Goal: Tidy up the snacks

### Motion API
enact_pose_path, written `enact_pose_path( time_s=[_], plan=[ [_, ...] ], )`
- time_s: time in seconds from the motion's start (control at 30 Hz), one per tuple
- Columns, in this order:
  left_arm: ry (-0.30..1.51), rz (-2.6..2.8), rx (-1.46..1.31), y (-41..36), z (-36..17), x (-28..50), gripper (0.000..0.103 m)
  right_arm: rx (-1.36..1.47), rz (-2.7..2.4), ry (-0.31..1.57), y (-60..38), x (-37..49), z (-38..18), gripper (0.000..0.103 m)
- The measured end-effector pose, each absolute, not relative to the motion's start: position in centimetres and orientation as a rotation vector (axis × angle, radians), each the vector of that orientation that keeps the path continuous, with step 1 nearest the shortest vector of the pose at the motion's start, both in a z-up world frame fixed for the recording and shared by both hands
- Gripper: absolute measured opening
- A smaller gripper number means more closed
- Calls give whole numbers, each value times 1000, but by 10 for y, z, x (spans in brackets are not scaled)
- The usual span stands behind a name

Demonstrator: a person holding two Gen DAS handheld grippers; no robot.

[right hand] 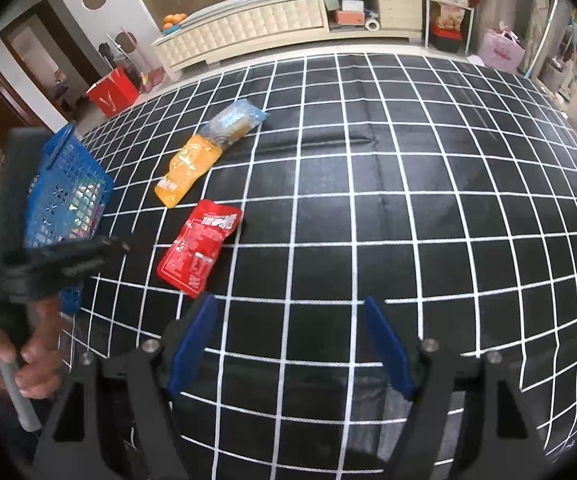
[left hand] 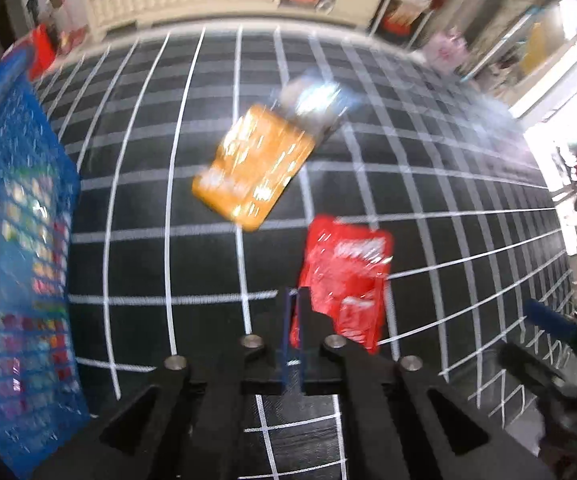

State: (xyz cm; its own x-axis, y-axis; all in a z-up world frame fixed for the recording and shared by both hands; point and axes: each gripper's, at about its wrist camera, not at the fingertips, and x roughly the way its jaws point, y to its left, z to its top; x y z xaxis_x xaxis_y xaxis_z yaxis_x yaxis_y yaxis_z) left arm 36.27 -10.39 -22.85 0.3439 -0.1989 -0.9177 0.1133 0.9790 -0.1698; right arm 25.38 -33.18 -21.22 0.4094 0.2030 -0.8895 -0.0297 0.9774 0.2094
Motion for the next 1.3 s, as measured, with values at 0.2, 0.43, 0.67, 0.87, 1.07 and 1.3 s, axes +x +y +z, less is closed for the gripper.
enact_pose_path(
  time_s=[0.2, 0.43, 0.67, 0.87, 1.07, 1.3],
  plan=[
    [1187, -326, 3, -127, -208, 365, 65, 183, 137, 1144, -335, 256, -215, 79],
    [1280, -370, 89, -146, -240, 387, 65, 178, 136, 1151, -335, 256, -222, 79],
    [1265, -385, 225, -177, -263, 400, 65, 203, 119, 1165, -347, 256, -230, 79],
    [1290, -349, 260, -188, -282, 411, 62, 207, 115, 1163, -352, 255, -231, 79],
    [1287, -334, 211, -181, -278, 412, 41, 221, 112, 1167, -353, 255, -232, 79],
    [1276, -343, 203, -186, -268, 404, 29, 215, 115, 1160, -348, 256, -228, 79]
  ],
)
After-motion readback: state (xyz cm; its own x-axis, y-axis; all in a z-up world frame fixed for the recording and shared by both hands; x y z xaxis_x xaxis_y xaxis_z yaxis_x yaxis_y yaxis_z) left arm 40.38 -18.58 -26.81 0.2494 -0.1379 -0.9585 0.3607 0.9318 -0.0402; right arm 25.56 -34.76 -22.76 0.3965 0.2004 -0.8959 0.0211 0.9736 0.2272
